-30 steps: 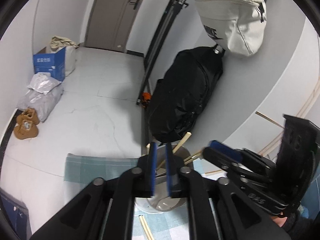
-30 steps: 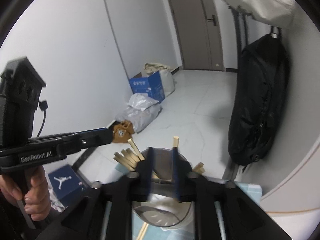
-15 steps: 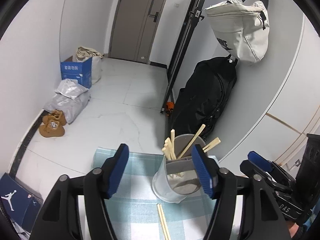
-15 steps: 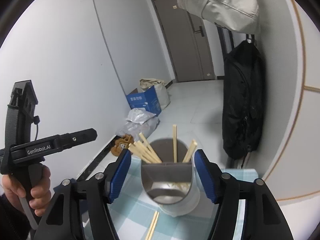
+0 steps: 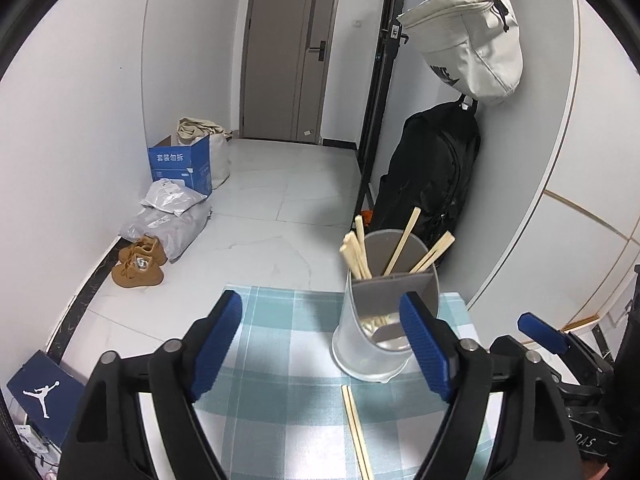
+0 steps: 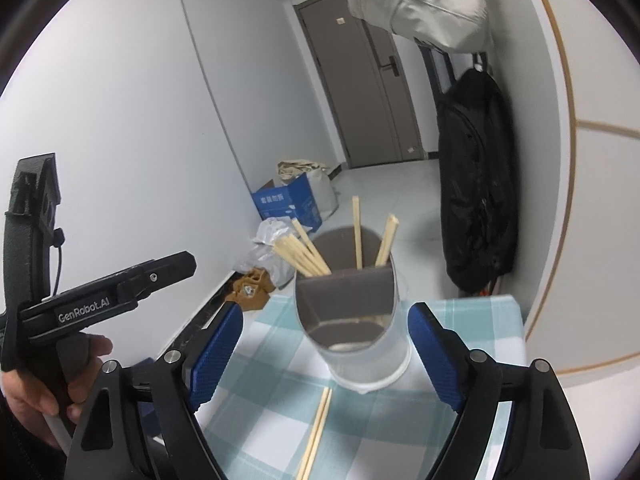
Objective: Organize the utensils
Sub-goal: 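Lower both open grippers to the last chopsticks beside the caddy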
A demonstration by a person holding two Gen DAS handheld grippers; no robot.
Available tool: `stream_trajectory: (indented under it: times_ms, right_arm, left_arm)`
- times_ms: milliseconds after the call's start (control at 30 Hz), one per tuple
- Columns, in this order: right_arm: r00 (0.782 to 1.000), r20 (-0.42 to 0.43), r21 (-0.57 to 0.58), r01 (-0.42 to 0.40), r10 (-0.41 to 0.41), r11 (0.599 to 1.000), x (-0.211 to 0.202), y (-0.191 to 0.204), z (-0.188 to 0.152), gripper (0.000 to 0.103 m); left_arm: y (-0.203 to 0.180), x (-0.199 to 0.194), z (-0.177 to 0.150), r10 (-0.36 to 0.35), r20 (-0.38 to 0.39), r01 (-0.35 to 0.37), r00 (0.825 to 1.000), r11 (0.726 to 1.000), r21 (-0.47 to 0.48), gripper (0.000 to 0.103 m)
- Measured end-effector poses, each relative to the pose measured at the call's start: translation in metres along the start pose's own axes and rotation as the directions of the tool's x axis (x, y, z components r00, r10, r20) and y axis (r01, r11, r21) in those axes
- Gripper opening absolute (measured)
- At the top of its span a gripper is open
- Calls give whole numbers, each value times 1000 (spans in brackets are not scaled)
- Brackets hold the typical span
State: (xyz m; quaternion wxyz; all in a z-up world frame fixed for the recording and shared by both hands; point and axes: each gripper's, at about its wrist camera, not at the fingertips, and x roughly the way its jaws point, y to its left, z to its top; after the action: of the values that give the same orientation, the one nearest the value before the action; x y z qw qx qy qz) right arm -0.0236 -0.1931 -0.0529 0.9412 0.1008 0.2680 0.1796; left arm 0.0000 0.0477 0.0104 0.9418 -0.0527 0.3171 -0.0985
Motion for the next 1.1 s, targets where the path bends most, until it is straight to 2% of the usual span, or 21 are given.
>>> stream_trajectory:
  times_ms: [300, 600, 867, 1067, 1100]
  right_arm:
    - [1000, -18, 0, 7, -7, 1000, 4, 1, -25, 86]
    - [991, -132, 8, 27, -26, 1000, 22, 3, -46, 84]
    - [967, -251, -16, 24, -27, 1000, 49, 4, -66, 72]
    - [933, -358, -47, 26, -41, 999, 75, 10, -82, 64]
    - [928, -370, -51, 26, -43, 998, 79, 11, -84, 57]
  left_arm:
    - [8, 8, -24, 42, -6, -42, 999, 999, -29, 80]
    - [14, 30, -45, 55, -48, -56, 997, 998, -33, 80]
    - [36, 44, -51, 80, -109, -91, 991, 991, -100, 80]
    - [50, 56, -53, 91, -162, -112, 983, 985, -130, 80]
    - [51, 58, -54, 94, -171, -117, 981, 985, -130, 80]
